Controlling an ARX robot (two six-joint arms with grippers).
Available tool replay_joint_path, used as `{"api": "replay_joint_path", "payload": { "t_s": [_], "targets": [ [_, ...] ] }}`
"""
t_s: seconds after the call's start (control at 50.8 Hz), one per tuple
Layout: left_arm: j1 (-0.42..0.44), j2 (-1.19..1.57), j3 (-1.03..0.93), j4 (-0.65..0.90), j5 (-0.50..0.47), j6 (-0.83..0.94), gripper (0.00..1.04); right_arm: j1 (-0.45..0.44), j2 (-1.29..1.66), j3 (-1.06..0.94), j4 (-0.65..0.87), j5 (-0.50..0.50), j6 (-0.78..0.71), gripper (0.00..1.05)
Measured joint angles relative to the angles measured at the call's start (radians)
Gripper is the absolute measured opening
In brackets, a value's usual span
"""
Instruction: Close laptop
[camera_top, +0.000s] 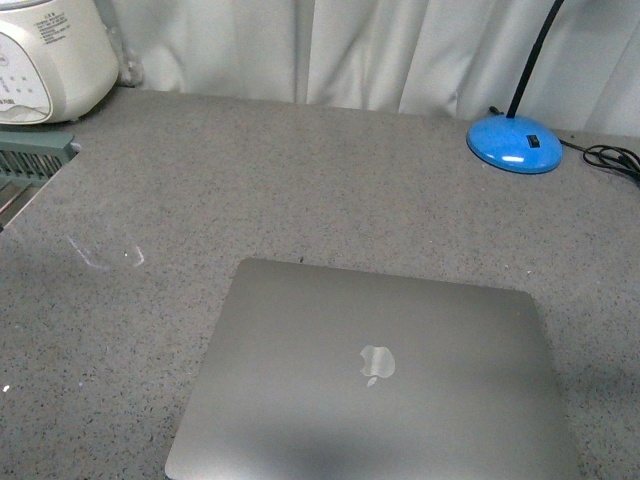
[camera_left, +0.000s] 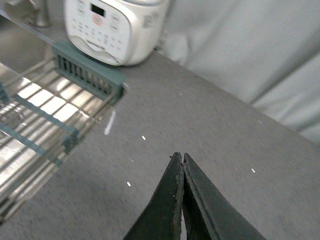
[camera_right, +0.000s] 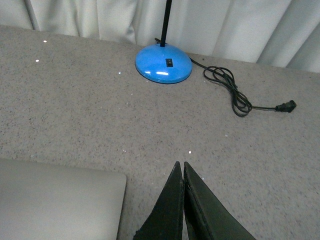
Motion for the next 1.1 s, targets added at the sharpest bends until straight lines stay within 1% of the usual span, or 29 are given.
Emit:
{"api": "replay_joint_path", "payload": {
  "t_s": [0.02, 0.059, 0.098, 0.177, 0.236, 0.276, 0.374, 0.453, 0.492, 0.551, 0.63, 0.689, 0.709, 0.748, 0.787, 0.807, 0.846, 0.866, 0.886, 0.906, 0.925, 0.965, 0.984, 1.024, 1.102],
  "targets": [
    [-0.022, -0.033, -0.027, -0.004, -0.002, -0.01, 0.04, 0.026, -0.068, -0.035, -0.025, 0.026, 0.009, 0.01],
    [-0.093, -0.115, -0.099, -0.012, -0.019, -0.039, 0.04, 0.078, -0.174, -0.089, -0.069, 0.064, 0.027, 0.01],
    [-0.157, -0.175, -0.145, -0.023, -0.043, -0.064, 0.04, 0.135, -0.255, -0.136, -0.079, 0.116, 0.034, 0.01],
    [-0.263, -0.249, -0.201, -0.031, -0.092, -0.101, 0.04, 0.211, -0.31, -0.192, -0.052, 0.181, 0.056, 0.01],
    [-0.316, -0.275, -0.226, -0.031, -0.131, -0.121, 0.04, 0.259, -0.313, -0.21, -0.021, 0.225, 0.057, 0.01],
    [-0.348, -0.285, -0.245, -0.032, -0.157, -0.138, 0.04, 0.275, -0.315, -0.21, -0.003, 0.233, 0.056, 0.01],
    [-0.386, -0.305, -0.273, -0.042, -0.191, -0.163, 0.04, 0.311, -0.322, -0.212, 0.035, 0.262, 0.028, 0.01],
    [-0.406, -0.335, -0.288, -0.032, -0.233, -0.167, 0.04, 0.356, -0.336, -0.218, 0.092, 0.318, -0.013, 0.01],
    [-0.422, -0.354, -0.298, -0.006, -0.258, -0.167, 0.04, 0.388, -0.337, -0.22, 0.137, 0.365, -0.043, 0.01],
    [-0.448, -0.364, -0.315, 0.034, -0.293, -0.161, 0.04, 0.424, -0.346, -0.22, 0.178, 0.407, -0.079, 0.01],
    [-0.477, -0.369, -0.34, 0.091, -0.335, -0.151, 0.04, 0.457, -0.348, -0.22, 0.222, 0.438, -0.118, 0.01],
    [-0.487, -0.373, -0.356, 0.132, -0.348, -0.132, 0.04, 0.476, -0.348, -0.22, 0.259, 0.456, -0.143, 0.01],
    [-0.486, -0.373, -0.362, 0.15, -0.339, -0.116, 0.04, 0.481, -0.352, -0.22, 0.263, 0.46, -0.141, 0.01],
    [-0.468, -0.388, -0.393, 0.229, -0.283, -0.035, 0.04, 0.484, -0.373, -0.221, 0.259, 0.456, -0.13, 0.01],
    [-0.44, -0.439, -0.42, 0.229, -0.232, 0.05, 0.04, 0.481, -0.397, -0.221, 0.241, 0.445, -0.119, 0.01],
    [-0.426, -0.477, -0.43, 0.204, -0.214, 0.109, 0.04, 0.47, -0.439, -0.221, 0.201, 0.42, -0.101, 0.01],
    [-0.374, -0.599, -0.433, 0.103, -0.16, 0.216, 0.04, 0.412, -0.57, -0.221, 0.035, 0.34, -0.064, 0.01],
    [-0.353, -0.642, -0.433, 0.069, -0.134, 0.25, 0.04, 0.363, -0.678, -0.22, -0.087, 0.278, -0.045, 0.01],
    [-0.318, -0.703, -0.433, 0.016, -0.095, 0.276, 0.04, 0.315, -0.785, -0.22, -0.191, 0.241, -0.03, 0.01],
    [-0.291, -0.743, -0.433, -0.018, -0.065, 0.292, 0.04, 0.285, -0.849, -0.219, -0.252, 0.209, -0.019, 0.01],
    [-0.246, -0.798, -0.433, -0.064, -0.019, 0.315, 0.04, 0.246, -0.937, -0.219, -0.331, 0.177, -0.012, 0.01],
    [-0.169, -0.87, -0.433, -0.125, 0.055, 0.336, 0.04, 0.203, -1.037, -0.218, -0.405, 0.161, 0.002, 0.01],
    [-0.129, -0.898, -0.433, -0.15, 0.092, 0.344, 0.04, 0.191, -1.06, -0.217, -0.419, 0.158, 0.005, 0.01],
    [-0.077, -0.934, -0.433, -0.178, 0.135, 0.356, 0.04, 0.171, -1.082, -0.217, -0.444, 0.13, 0.01, 0.01],
    [-0.032, -0.973, -0.433, -0.215, 0.17, 0.365, 0.04, 0.112, -1.107, -0.212, -0.486, 0.056, 0.013, 0.01]
  ]
}}
